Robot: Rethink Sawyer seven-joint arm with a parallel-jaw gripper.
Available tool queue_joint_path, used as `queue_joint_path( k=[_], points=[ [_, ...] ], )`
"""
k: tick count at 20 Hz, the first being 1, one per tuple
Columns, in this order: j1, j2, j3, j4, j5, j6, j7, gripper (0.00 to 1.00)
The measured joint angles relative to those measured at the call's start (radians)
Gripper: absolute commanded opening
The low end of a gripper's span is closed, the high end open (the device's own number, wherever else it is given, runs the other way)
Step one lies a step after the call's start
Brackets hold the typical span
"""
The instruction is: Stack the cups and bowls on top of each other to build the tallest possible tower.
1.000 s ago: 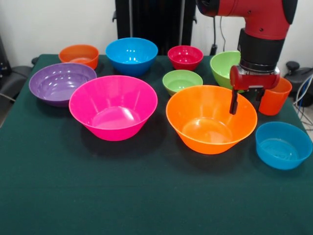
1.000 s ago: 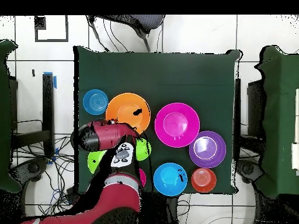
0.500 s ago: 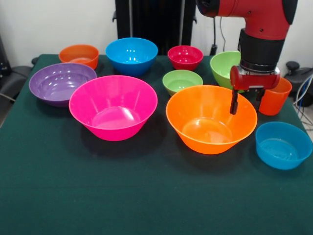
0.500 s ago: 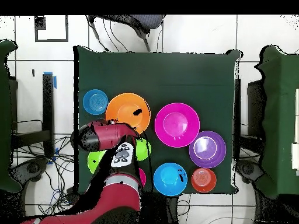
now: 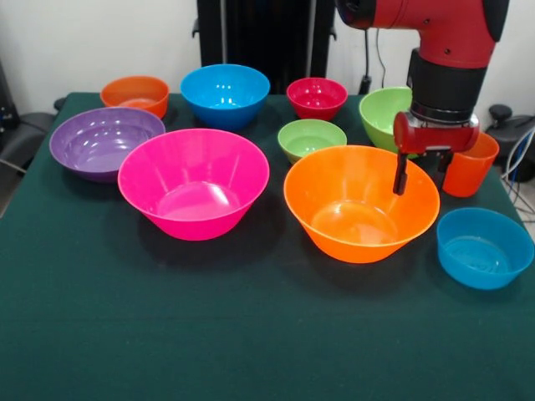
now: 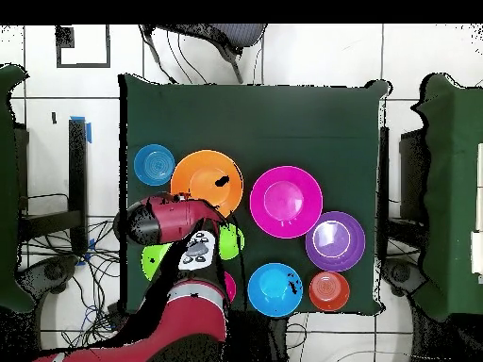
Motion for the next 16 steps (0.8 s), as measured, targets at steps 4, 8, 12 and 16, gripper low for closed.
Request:
queue_joint_path(
  k=[4,8,12,16],
  points=[
    [0.005,-0.001,0.000,0.000,0.000,0.000,0.000,1.00],
    [0.012,-0.005,0.000,0.001,0.000,0.000,0.000,1.00],
    [0.015,-0.012,0.000,0.002,0.001,0.000,0.000,1.00],
    [0.016,-0.020,-0.001,0.002,0.001,0.000,0.000,1.00]
  ],
)
